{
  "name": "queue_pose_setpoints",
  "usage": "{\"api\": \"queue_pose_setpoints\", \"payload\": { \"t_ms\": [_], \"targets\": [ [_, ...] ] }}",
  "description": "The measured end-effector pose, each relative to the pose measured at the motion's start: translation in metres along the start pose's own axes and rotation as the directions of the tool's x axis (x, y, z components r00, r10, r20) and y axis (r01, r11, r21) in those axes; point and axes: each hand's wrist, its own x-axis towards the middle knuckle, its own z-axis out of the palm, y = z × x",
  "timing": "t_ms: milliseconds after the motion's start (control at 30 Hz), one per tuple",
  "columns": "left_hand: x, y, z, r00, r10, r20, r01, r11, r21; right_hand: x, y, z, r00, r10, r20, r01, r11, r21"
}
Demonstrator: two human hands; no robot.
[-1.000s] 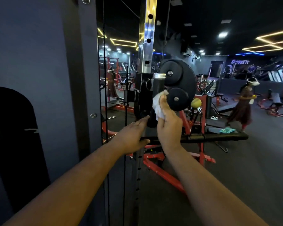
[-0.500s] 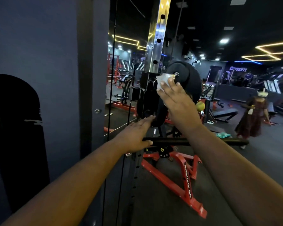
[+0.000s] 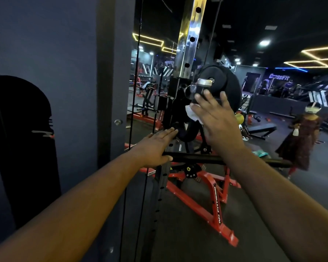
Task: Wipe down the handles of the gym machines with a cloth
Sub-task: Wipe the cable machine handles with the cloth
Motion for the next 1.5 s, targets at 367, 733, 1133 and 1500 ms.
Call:
{"api": "queue_pose_setpoints", "payload": {
  "t_ms": [367, 733, 1133, 1500],
  "targets": [
    [0.002, 0.001, 0.001, 1.000, -0.010, 0.015, 0.011, 1.000, -0.002, -0.091, -0.032, 0.028, 0.991, 0.095, 0.093, -0.123, 0.921, 0.369],
    [0.004, 0.020, -0.007, 0.995, -0.095, 0.008, 0.094, 0.993, 0.072, -0.005, -0.030, 0.069, 0.527, 0.615, 0.587, -0.710, -0.062, 0.702],
    [0.017, 0.019, -0.003, 0.999, -0.034, 0.008, 0.034, 0.997, -0.073, -0.047, 0.010, 0.022, 0.581, 0.435, 0.689, -0.580, -0.373, 0.724],
    [0.017, 0.015, 0.011, 1.000, -0.019, -0.001, 0.019, 0.996, -0.083, -0.023, -0.034, 0.019, 0.295, 0.578, 0.761, -0.739, -0.367, 0.565]
  ]
}}
